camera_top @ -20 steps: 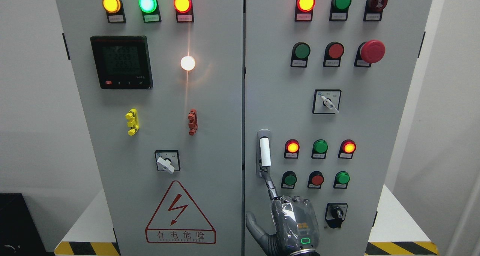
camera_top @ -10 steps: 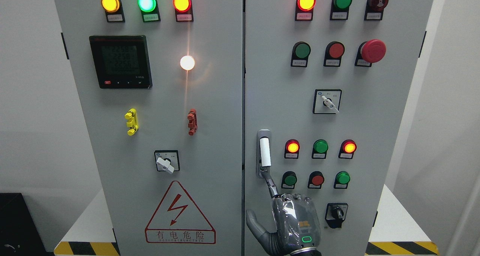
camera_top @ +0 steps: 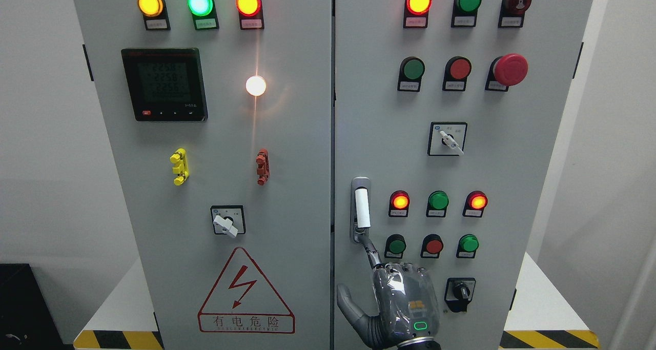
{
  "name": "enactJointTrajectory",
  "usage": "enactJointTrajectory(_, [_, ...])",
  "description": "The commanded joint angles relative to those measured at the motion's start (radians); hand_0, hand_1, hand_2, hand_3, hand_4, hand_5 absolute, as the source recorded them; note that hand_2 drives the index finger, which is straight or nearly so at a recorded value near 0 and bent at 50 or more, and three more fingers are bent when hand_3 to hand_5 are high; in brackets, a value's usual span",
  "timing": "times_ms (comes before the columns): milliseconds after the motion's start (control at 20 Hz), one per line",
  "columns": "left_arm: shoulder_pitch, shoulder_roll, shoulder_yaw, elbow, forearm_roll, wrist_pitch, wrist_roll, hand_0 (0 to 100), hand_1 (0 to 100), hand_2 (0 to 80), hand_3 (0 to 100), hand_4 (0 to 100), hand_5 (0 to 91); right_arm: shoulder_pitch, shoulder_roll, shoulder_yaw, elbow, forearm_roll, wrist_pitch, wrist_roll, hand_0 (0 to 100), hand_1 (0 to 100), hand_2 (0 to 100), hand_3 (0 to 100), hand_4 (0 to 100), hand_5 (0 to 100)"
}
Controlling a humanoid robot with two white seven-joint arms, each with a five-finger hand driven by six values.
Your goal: Release door handle
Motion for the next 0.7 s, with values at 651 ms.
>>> enactJointTrajectory(651, [0.017, 0.0, 0.0, 0.0, 0.0, -0.001, 0.0, 12, 56, 0.0, 0, 0, 0.0, 0.017, -0.001, 0.003, -0.041, -0.002, -0.005, -0.003, 39, 22, 19, 100, 100, 100])
